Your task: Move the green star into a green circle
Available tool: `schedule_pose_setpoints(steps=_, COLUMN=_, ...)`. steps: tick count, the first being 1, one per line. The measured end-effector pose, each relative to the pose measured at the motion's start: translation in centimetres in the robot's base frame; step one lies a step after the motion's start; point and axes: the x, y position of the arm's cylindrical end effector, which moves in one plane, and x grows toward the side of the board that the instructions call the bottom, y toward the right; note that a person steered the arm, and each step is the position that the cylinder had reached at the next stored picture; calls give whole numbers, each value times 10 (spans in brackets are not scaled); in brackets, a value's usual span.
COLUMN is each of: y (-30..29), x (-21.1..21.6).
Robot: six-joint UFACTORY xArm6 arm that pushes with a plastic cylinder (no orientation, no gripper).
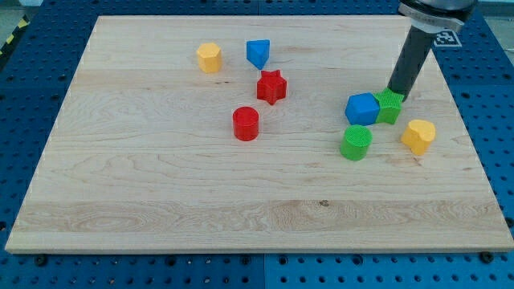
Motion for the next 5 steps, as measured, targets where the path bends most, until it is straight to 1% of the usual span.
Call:
schedule_pose_setpoints(steps=2, y=-9, x=-27)
schedule_pose_setpoints(steps=3, y=-9, x=-12)
schedule_pose_setpoints(steps=4, y=-9, x=12)
schedule_pose_setpoints(steps=5, y=-8, x=24)
